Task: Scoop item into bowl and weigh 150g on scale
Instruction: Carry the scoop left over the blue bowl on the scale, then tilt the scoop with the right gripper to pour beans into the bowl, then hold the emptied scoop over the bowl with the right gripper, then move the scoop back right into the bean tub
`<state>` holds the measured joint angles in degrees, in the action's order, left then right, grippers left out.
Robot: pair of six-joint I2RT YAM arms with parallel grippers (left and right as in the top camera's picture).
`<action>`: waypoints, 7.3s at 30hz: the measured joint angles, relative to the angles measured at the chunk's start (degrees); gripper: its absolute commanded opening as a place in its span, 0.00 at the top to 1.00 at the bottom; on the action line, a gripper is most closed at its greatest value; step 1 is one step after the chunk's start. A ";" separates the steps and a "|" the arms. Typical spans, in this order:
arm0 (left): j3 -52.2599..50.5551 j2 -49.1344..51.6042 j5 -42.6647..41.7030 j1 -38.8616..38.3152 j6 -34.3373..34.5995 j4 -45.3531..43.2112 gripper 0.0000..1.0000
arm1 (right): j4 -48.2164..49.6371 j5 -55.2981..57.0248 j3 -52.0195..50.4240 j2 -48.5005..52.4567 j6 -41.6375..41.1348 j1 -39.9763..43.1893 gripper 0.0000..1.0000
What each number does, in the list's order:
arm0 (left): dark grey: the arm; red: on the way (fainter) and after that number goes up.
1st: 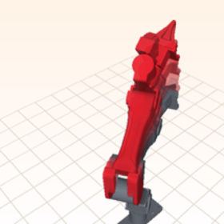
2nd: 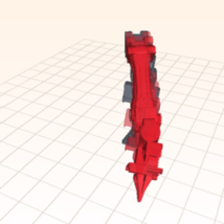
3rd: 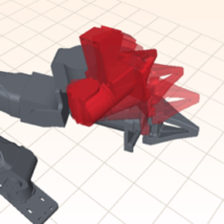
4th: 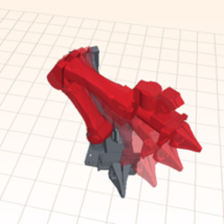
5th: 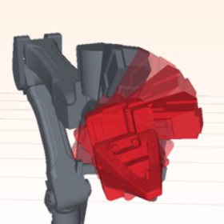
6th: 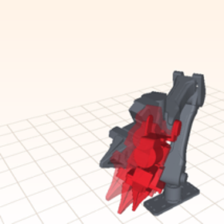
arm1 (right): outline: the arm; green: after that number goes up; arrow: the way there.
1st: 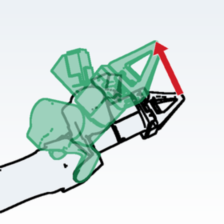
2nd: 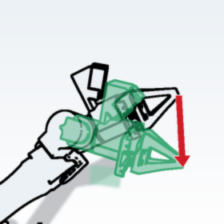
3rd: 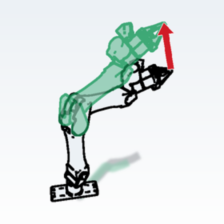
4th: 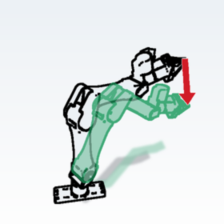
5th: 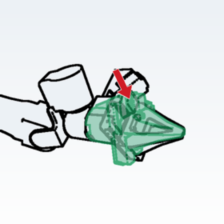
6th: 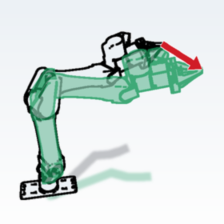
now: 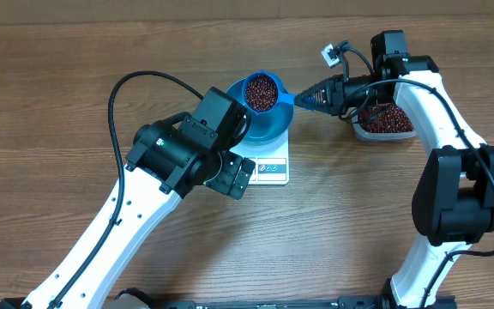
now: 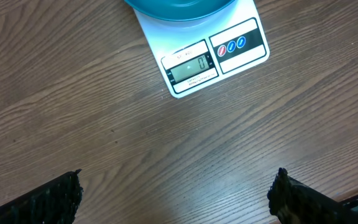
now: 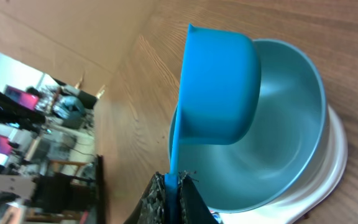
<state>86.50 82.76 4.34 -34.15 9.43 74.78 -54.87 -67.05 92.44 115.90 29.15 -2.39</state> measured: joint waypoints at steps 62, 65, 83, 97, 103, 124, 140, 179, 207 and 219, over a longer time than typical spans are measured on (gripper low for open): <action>0.00 0.00 0.00 0.00 0.00 0.00 0.00 | 8.61 20.00 0.00 -7.45 14.36 -3.89 0.96; 0.00 0.00 0.00 0.00 0.00 0.00 0.00 | 8.61 20.72 0.00 -8.61 14.38 -3.98 0.96; 0.00 0.00 0.02 0.00 0.00 0.00 0.00 | 5.57 26.62 0.00 -11.50 16.79 -6.88 0.96; 0.00 -0.02 0.00 0.00 0.00 0.02 0.00 | 4.35 36.85 0.00 -13.29 17.44 -10.32 0.96; 0.00 -0.02 0.00 0.00 0.00 0.00 0.00 | 4.26 43.32 0.00 -14.60 17.59 -14.49 0.96; 0.00 0.00 0.02 0.00 0.00 0.00 0.00 | 2.80 54.01 0.00 -14.64 17.57 -18.67 0.96; 0.00 -0.02 0.00 0.00 0.00 0.00 0.01 | 1.53 54.42 0.00 -17.18 16.81 -18.71 0.96; 0.00 0.00 0.02 0.00 0.00 0.00 0.00 | -3.32 69.42 0.63 -33.31 -17.35 1.73 0.96; 0.00 0.00 0.02 0.00 0.02 0.00 0.00 | -14.36 84.41 0.59 -12.94 -23.45 -1.20 0.96; 0.00 -0.02 0.02 0.00 0.00 0.00 0.01 | -12.17 81.26 -1.99 -12.74 -21.84 -4.57 0.96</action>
<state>86.50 82.74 4.36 -34.15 9.43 74.78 -67.05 14.22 90.45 103.15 7.31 -6.96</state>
